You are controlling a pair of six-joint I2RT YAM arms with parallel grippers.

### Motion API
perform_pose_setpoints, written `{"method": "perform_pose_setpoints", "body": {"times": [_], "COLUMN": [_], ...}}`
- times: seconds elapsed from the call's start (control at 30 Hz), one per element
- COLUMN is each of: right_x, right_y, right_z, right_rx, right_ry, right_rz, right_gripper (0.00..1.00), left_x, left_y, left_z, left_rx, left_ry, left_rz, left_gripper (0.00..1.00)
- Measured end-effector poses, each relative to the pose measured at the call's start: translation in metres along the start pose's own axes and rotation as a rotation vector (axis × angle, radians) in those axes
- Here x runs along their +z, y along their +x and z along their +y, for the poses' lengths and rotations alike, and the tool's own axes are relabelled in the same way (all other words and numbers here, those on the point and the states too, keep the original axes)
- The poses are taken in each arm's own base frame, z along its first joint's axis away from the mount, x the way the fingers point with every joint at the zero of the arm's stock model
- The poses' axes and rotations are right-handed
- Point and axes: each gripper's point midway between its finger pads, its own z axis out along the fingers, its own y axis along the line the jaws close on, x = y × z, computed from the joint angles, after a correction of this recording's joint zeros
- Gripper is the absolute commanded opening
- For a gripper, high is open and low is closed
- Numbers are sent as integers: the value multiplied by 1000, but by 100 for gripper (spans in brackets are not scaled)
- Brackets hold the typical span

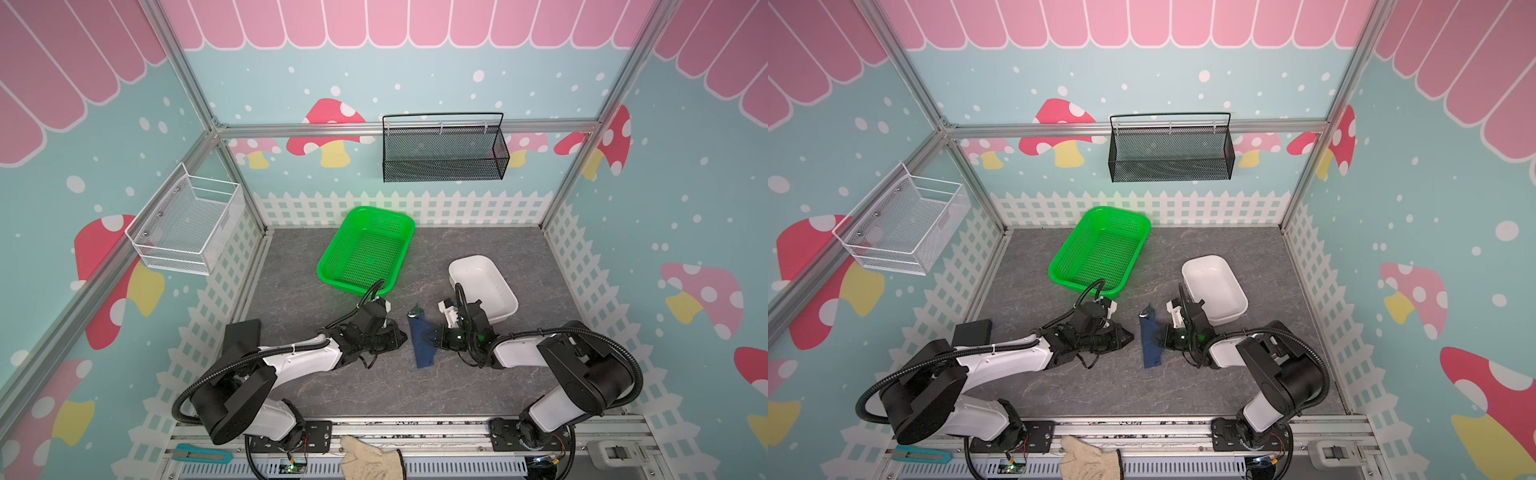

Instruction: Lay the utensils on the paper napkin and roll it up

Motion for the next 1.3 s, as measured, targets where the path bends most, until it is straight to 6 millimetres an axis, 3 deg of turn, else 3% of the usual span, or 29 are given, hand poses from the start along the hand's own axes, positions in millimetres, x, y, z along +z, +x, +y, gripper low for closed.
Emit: {"method": "perform_pose_setpoints", "body": {"times": [0.4, 0.8, 1.1, 1.3], "right_x": [-3, -13, -35, -53], "right_y": [1, -4, -18, -28], "right_z": [5, 24, 62, 95], "right_rx": [-13, -55, -120, -163], "right_ry": [-21, -76, -175, -262], "right_rz": [2, -21, -81, -111], "right_gripper": [7, 7, 7, 7], "left_x": [-8, -9, -20, -40], "left_y": [-7, -11, -25, -41], "left_z": [21, 20, -15, -56], "left_rx": [-69, -123, -127, -108], "left_ry": [-18, 59, 254, 452], "left_rz": [-46, -68, -110, -149], "left_gripper": [26, 38, 63, 68]}}
